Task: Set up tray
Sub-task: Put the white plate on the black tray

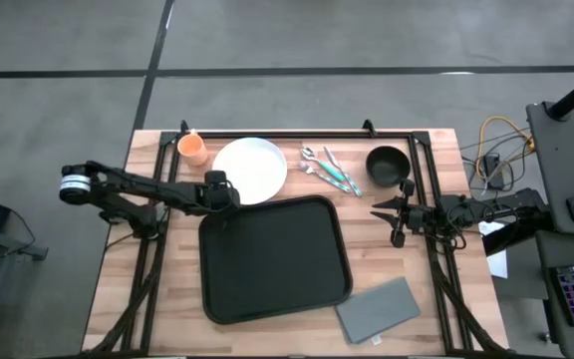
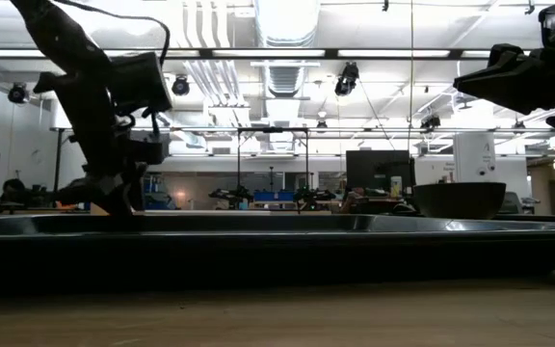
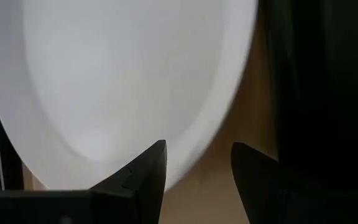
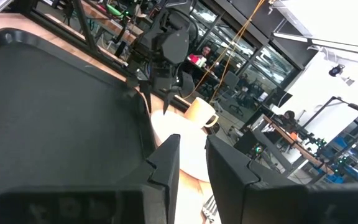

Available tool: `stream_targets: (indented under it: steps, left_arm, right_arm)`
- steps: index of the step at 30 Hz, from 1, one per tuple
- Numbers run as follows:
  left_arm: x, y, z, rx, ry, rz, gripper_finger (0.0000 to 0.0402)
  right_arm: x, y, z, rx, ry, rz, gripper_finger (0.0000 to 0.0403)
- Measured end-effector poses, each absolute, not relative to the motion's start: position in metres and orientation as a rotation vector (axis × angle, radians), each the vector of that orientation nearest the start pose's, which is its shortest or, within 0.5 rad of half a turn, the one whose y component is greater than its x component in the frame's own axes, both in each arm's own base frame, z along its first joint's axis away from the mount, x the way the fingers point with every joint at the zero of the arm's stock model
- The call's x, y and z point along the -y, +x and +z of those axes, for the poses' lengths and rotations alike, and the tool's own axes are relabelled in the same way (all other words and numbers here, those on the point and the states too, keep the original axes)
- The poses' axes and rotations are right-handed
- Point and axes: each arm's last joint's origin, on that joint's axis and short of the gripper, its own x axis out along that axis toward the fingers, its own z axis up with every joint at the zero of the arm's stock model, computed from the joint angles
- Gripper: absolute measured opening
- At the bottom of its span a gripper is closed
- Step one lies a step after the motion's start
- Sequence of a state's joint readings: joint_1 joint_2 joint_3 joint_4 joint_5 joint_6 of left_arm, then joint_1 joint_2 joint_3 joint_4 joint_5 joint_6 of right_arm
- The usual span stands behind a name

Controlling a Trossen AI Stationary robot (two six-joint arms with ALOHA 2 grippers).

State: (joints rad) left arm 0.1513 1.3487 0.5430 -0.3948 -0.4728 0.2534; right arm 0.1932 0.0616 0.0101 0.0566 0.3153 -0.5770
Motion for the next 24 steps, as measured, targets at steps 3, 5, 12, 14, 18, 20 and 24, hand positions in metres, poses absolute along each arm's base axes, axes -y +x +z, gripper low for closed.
stream_targets:
  steps: [3, 5, 12, 14, 18, 20, 24]
  left_arm:
    - [-0.045, 0.207, 0.135, -1.278, 0.436, 0.377, 0.0161]
    - [-0.045, 0.209, 0.133, -1.279, 0.452, 0.372, 0.0161]
    - [-0.046, 0.210, 0.130, -1.294, 0.489, 0.364, 0.0122]
    - [-0.046, 0.210, 0.130, -1.294, 0.493, 0.368, 0.0098]
    - [-0.047, 0.213, 0.134, -1.288, 0.516, 0.355, 0.0034]
    - [-0.047, 0.216, 0.137, -1.276, 0.518, 0.353, 0.0010]
    - [-0.049, 0.221, 0.144, -1.257, 0.539, 0.410, 0.0002]
  right_arm:
    - [-0.010, 0.099, 0.168, -0.031, -0.575, -0.120, 0.0068]
    - [-0.010, 0.099, 0.167, -0.031, -0.575, -0.120, 0.0068]
    - [-0.010, 0.099, 0.168, -0.031, -0.575, -0.120, 0.0068]
    - [-0.010, 0.099, 0.168, -0.031, -0.575, -0.120, 0.0068]
    - [-0.010, 0.099, 0.168, -0.030, -0.575, -0.120, 0.0068]
    - [-0.010, 0.099, 0.167, -0.031, -0.575, -0.120, 0.0068]
    - [-0.010, 0.099, 0.168, -0.031, -0.575, -0.120, 0.0068]
